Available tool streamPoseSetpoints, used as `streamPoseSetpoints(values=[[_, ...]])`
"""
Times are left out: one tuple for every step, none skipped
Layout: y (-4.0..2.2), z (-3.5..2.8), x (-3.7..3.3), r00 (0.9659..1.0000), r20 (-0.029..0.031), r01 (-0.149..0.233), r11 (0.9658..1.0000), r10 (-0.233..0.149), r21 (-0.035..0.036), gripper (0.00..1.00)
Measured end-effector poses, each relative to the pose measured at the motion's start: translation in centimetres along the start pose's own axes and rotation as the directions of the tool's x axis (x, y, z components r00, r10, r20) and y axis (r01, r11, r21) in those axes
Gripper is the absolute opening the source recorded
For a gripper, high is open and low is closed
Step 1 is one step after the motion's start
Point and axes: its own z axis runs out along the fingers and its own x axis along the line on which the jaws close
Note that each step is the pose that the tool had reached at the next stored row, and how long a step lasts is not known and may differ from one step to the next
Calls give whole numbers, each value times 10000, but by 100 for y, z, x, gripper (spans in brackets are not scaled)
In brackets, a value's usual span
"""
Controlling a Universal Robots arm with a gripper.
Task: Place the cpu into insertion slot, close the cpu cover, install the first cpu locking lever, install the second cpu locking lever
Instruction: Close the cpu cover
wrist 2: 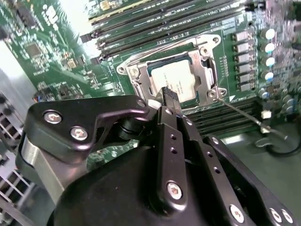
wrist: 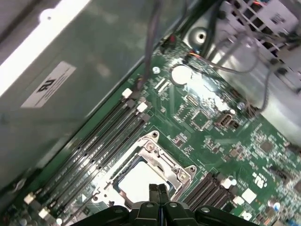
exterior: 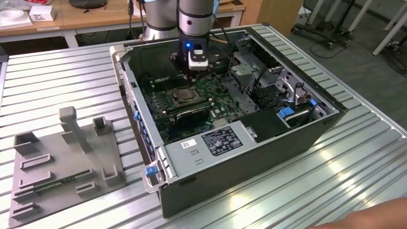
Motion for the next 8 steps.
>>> streamPoseSetpoints(values=[[0, 0, 0, 9998, -3, 192, 9998, -192, -1, 11], [0, 0, 0, 9993, -5, 372, 9993, -372, -1, 11], [0, 1, 0, 9985, -8, 550, 9985, -550, -2, 11], [0, 1, 0, 9973, -11, 731, 9973, -731, -3, 11], [0, 2, 0, 9958, -14, 920, 9958, -920, -4, 11], [0, 2, 0, 9939, -16, 1100, 9939, -1100, -5, 11], [0, 2, 0, 9918, -19, 1277, 9918, -1277, -6, 11], [0, 3, 0, 9893, -22, 1456, 9893, -1456, -7, 11]])
